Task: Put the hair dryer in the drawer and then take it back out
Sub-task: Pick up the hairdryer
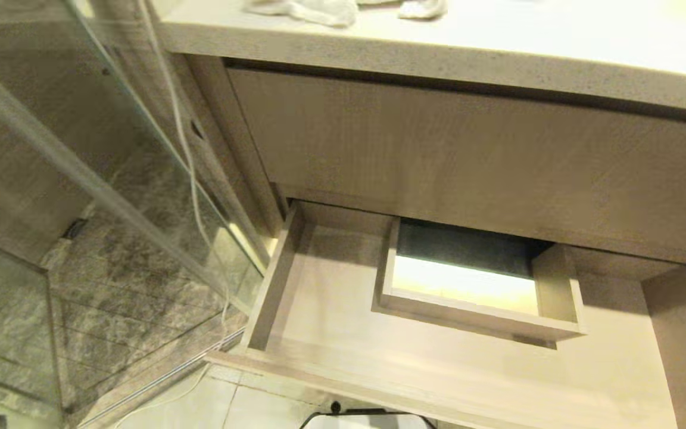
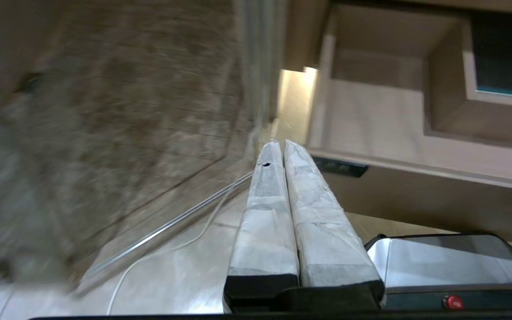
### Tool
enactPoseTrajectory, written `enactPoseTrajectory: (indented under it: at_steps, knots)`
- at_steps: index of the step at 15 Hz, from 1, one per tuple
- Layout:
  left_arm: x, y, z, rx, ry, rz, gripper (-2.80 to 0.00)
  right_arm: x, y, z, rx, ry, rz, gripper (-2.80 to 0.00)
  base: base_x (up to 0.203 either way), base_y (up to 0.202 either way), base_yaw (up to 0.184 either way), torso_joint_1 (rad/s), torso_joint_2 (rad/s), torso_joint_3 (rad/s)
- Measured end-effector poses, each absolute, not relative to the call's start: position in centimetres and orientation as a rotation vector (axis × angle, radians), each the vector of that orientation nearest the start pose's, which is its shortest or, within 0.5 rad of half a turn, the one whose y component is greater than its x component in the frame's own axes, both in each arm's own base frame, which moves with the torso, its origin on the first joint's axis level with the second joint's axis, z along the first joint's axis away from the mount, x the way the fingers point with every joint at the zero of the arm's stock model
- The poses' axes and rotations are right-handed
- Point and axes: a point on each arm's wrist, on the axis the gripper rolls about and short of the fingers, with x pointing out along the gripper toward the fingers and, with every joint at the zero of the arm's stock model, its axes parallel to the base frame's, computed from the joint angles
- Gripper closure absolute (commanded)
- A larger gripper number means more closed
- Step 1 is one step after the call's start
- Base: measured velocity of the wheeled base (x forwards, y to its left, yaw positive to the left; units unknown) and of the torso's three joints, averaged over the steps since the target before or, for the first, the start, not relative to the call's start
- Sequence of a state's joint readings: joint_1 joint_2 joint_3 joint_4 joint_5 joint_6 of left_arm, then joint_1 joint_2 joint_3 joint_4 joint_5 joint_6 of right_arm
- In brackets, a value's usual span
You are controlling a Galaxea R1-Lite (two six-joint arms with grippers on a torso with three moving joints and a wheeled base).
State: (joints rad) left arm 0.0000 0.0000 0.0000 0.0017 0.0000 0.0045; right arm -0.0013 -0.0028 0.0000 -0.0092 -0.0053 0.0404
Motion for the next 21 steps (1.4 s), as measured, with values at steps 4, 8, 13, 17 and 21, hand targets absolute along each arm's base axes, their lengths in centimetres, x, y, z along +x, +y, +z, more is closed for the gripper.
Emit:
enactPoseTrajectory:
  at_steps: [4, 8, 13, 17, 21]
  knots:
    - [-2.28, 0.0, 7.53, 0.005, 0.002, 0.0, 0.0, -2.3, -0.01, 7.62, 0.039, -0.01, -0.007, 0.0, 0.001, -0.006, 0.054, 0.181, -0.08, -0.039]
    - [-2.28, 0.0, 7.53, 0.005, 0.001, 0.0, 0.0, -2.3, -0.01, 7.61, 0.038, -0.009, -0.007, 0.0, 0.0, 0.0, 0.0, 0.022, -0.01, -0.001]
    - [-2.28, 0.0, 7.53, 0.004, 0.002, 0.0, 0.0, -2.29, -0.01, 7.62, 0.039, -0.009, -0.006, 0.0, 0.0, 0.0, 0.0, 0.0, 0.0, 0.0]
    - [-2.28, 0.0, 7.53, 0.005, 0.001, 0.0, 0.0, -2.29, -0.01, 7.62, 0.039, -0.009, -0.007, 0.0, -0.001, 0.013, -0.085, 0.002, 0.0, 0.001]
    - [-2.28, 0.0, 7.53, 0.005, 0.002, -0.001, 0.0, -2.29, -0.01, 7.62, 0.04, -0.009, -0.007, 0.0, -0.002, 0.02, -0.148, 0.003, 0.0, 0.001]
